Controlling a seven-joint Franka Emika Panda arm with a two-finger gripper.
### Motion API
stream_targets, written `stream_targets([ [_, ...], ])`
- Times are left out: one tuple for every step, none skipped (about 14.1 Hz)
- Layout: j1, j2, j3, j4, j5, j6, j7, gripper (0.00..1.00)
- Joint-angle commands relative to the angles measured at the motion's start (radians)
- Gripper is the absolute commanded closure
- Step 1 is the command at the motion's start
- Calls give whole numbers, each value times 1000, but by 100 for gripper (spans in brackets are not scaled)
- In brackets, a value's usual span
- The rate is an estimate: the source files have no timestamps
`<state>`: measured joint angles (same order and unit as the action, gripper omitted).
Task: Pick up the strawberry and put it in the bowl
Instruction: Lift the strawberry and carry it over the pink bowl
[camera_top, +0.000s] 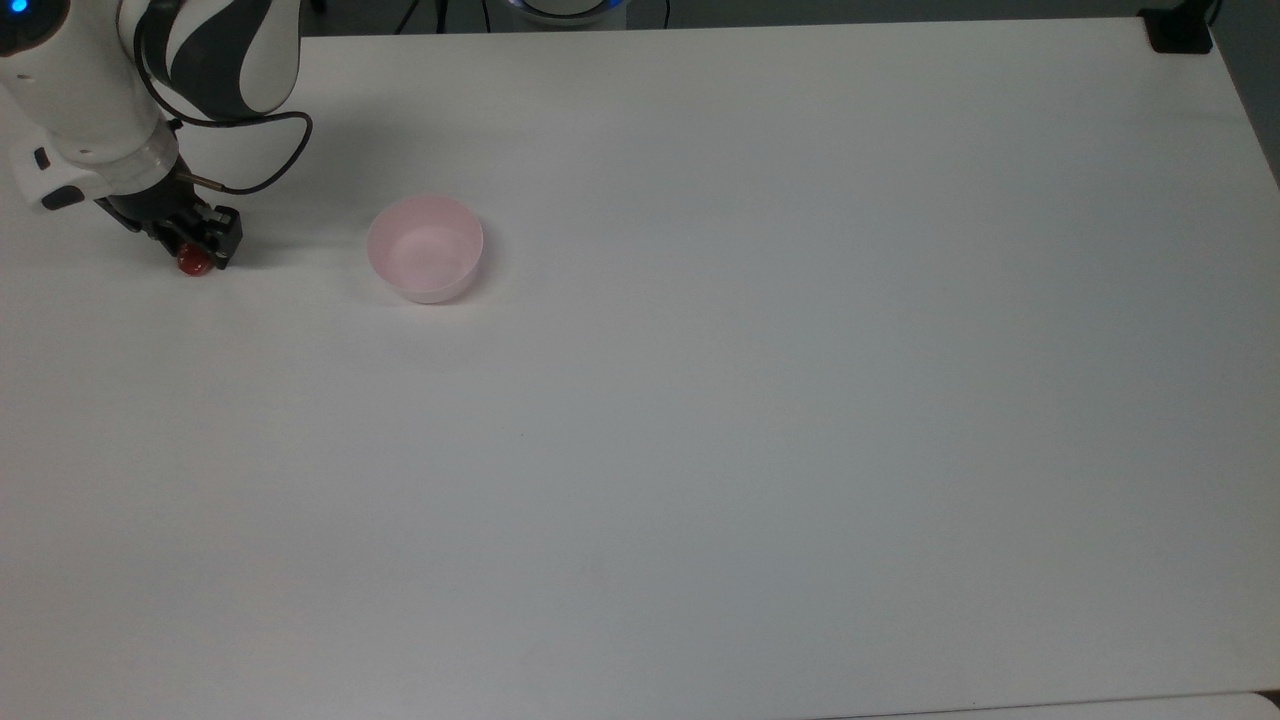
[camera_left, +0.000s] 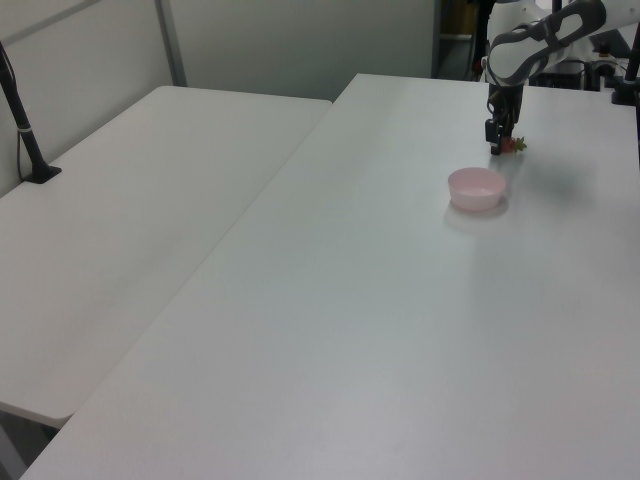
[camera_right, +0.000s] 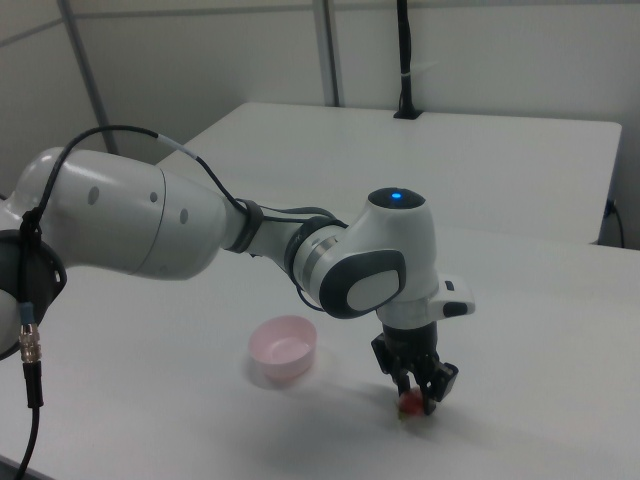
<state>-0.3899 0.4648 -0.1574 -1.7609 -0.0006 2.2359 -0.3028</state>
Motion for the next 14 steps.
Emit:
stream_targets([
  [12,-31,2,-17,24,-8,11,73],
  [13,-44,18,-12,24,-45,11,73],
  [13,-78,54,-11,24,-92,11,73],
  [13,-107,77,-11,24,-125,11,73],
  [13,-133,108,-9,24,-166,11,73],
  [13,-158,143,-8,24,-208,11,72],
  [13,-175,176,-8,22,-235,11,72],
  [14,-189,226,-8,24,-258,33,72],
  [28,-184,272,-8,16,-263,94,71],
  [45,-173,286,-8,10,-263,137,70],
  [75,-152,286,-8,7,-263,172,70],
  [86,-143,286,-9,5,-262,182,70],
  [92,-137,288,-12,4,-262,191,70],
  [92,-135,288,-15,-10,-262,191,70],
])
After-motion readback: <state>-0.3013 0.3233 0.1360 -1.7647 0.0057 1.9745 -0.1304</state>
